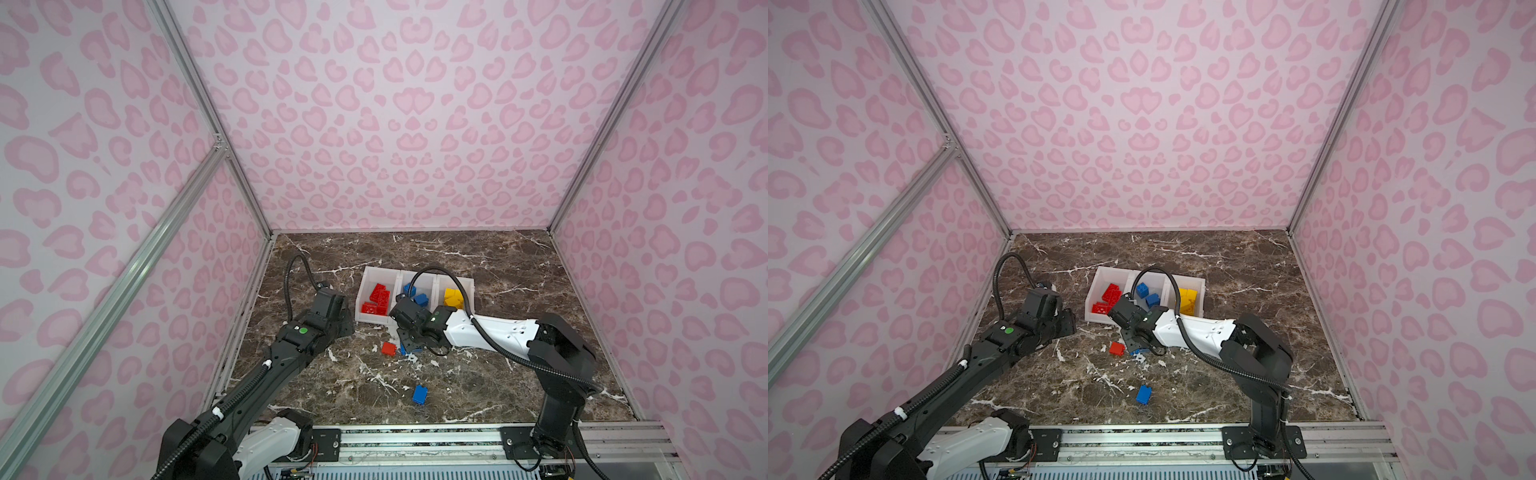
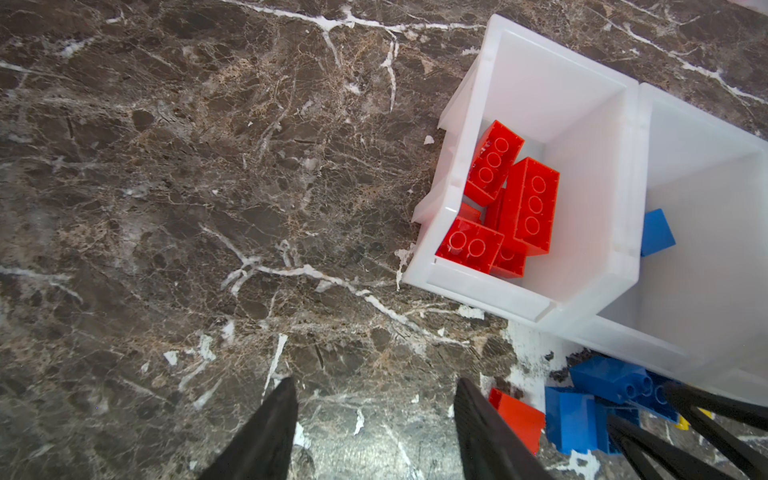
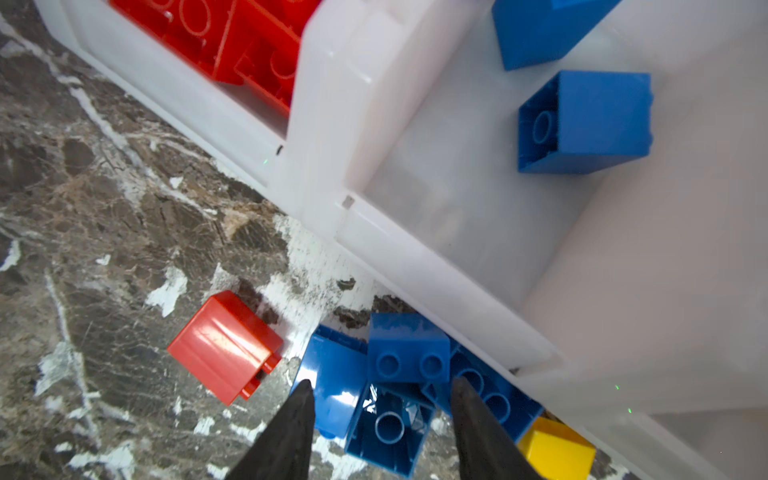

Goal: Sort the legos into containers by color

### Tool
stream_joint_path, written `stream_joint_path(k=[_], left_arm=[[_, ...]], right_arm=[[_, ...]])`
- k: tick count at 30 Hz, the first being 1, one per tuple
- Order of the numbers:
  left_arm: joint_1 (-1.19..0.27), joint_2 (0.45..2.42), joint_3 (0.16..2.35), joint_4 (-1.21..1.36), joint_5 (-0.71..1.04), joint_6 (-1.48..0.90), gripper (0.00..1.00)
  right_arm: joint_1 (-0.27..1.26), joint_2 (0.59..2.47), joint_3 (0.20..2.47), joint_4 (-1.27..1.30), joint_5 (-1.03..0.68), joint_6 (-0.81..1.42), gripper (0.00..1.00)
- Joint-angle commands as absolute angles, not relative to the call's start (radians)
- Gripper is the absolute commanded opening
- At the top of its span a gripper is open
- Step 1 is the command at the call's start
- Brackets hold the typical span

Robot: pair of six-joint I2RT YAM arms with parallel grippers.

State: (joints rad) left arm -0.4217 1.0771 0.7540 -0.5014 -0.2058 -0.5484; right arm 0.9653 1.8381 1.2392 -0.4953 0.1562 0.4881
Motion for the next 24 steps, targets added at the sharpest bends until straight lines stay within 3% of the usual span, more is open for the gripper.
stream_joint_path(k=[1, 24], left_arm=[[-0.421, 1.076, 0.749, -0.508, -0.198, -0.554, 0.63], [-0.421, 1.059, 0.733, -0.503, -0.188, -0.558, 0.63]], right_arm=[[0.960, 1.857, 1.232, -0.469, 0.164, 0.529, 0.52], [0.943, 1.865, 1.236, -0.432, 0.150, 0.529, 0.30]])
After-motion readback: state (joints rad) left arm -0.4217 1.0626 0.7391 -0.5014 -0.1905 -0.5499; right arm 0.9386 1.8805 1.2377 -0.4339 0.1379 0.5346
